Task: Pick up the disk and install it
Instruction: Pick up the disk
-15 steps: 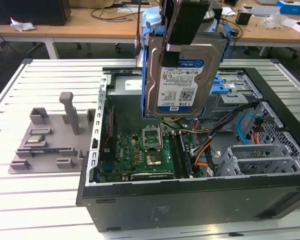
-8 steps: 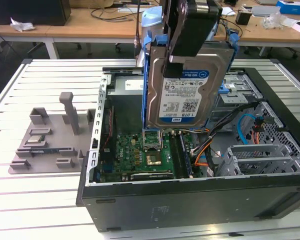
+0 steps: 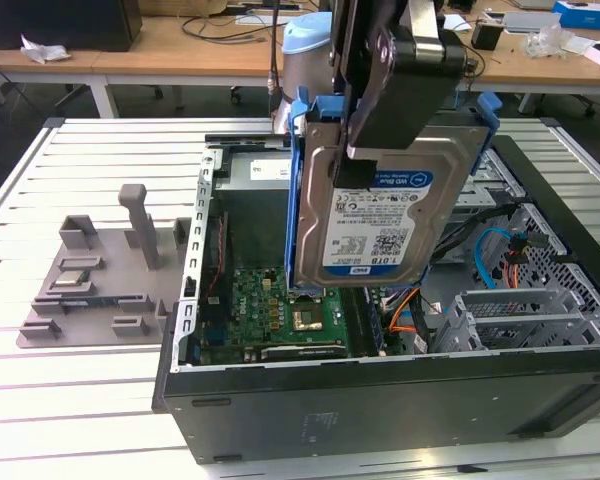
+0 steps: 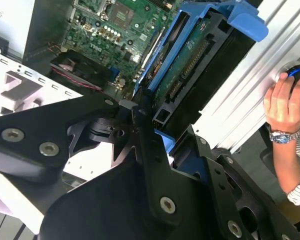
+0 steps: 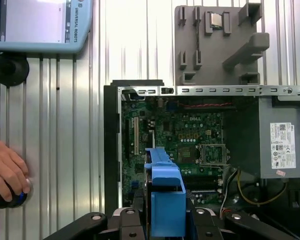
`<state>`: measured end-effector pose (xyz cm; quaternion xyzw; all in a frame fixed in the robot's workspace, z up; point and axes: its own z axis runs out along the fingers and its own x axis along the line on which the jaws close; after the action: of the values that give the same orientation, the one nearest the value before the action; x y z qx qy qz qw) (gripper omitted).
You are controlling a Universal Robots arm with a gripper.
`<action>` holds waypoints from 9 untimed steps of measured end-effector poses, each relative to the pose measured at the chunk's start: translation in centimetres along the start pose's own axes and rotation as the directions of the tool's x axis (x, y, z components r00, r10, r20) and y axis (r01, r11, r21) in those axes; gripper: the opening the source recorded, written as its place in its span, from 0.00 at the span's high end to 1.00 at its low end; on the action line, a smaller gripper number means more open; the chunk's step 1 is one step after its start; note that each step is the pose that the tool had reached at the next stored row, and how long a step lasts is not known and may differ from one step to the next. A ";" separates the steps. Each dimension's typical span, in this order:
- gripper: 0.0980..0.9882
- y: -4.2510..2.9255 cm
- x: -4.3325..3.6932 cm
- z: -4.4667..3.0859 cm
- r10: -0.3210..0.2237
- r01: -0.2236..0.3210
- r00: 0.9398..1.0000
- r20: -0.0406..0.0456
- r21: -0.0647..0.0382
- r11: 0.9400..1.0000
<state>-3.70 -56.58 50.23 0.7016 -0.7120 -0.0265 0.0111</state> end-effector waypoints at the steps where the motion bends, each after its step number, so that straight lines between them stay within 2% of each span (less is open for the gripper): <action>1: 0.70 0.00 0.16 -0.01 0.000 0.000 1.000 0.000 0.000 1.000; 3: 0.70 0.00 0.53 -0.01 0.000 0.000 1.000 0.000 0.000 1.000; 9: 0.70 -0.18 0.56 -0.03 0.000 0.000 1.000 0.000 0.000 1.000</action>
<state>-3.52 -57.15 50.24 0.7017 -0.7119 -0.0265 0.0112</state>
